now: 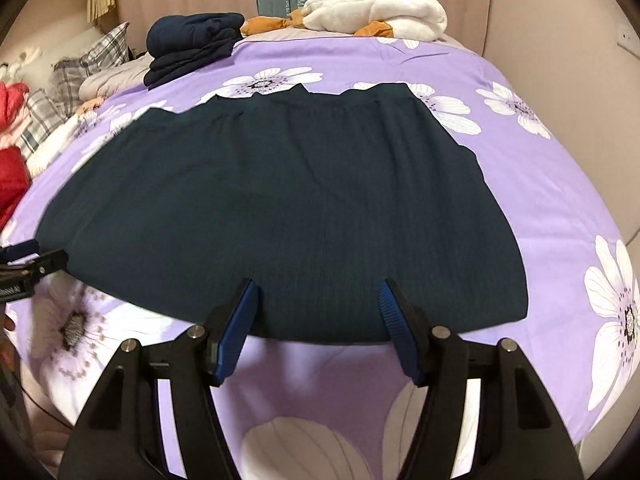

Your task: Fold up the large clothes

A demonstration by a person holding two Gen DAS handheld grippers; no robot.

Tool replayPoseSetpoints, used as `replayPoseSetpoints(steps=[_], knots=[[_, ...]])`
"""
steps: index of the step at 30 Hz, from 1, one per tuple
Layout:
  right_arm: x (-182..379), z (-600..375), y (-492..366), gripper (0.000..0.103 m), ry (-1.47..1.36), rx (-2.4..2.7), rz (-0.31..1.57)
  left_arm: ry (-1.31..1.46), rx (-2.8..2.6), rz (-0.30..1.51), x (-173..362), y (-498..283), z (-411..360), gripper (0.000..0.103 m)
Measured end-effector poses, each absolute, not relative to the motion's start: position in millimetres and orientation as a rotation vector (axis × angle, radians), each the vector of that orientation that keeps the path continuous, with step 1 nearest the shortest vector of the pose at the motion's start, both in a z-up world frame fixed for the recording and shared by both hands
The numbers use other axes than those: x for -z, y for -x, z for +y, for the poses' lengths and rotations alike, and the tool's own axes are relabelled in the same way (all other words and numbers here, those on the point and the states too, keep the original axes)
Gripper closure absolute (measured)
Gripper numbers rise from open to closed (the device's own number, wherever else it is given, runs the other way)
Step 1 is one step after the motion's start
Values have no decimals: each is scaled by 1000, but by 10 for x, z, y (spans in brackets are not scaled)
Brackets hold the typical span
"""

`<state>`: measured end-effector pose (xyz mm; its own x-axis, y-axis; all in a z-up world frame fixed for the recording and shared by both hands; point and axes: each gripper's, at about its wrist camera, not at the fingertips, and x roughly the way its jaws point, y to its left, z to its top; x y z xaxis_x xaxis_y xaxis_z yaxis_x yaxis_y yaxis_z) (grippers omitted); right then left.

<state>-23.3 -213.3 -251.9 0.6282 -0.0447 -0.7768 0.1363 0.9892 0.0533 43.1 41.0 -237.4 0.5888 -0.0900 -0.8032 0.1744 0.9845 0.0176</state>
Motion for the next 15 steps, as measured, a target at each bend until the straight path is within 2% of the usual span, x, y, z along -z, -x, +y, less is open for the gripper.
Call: replayPoseSetpoints(steps=[5, 11, 13, 15], knots=[[2176, -2098, 244, 36, -157, 98, 868, -73, 171, 897, 1992, -427, 374, 2], [1672, -2051, 244, 16, -169, 84, 865, -63, 191, 828, 1359, -370, 264, 2], [1500, -2023, 255, 5, -153, 87, 857, -83, 180, 817, 1155, -360, 196, 2], [1297, -1993, 274, 0, -136, 86, 837, -90, 190, 805, 992, -338, 150, 1]])
